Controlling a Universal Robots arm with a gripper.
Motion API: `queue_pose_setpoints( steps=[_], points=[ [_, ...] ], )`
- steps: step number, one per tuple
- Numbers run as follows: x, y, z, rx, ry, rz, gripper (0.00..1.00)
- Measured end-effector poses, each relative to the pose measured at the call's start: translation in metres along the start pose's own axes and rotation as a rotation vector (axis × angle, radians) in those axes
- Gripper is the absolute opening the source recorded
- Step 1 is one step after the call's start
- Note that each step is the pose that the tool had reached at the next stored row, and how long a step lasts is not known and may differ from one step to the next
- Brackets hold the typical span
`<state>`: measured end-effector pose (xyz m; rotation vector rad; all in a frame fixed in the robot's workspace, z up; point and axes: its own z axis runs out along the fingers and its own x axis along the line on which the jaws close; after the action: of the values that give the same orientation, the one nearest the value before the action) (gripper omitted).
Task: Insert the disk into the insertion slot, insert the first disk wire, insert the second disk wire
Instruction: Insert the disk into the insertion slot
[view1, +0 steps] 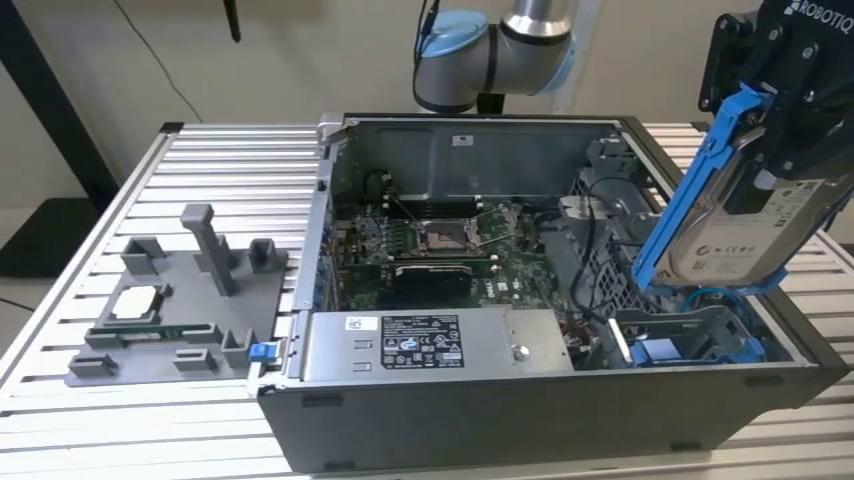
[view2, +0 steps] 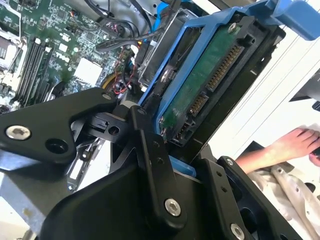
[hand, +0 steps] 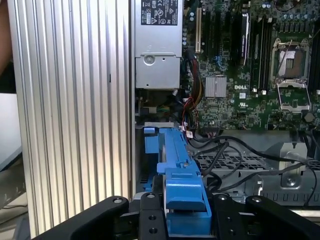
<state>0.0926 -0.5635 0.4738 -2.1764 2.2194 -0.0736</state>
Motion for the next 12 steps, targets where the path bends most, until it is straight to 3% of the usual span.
queue_pose_setpoints(
  steps=[12],
  points=[
    [0.0,0.0001,0.0028,0.0,-0.0001,0.0,0.0]
  ],
)
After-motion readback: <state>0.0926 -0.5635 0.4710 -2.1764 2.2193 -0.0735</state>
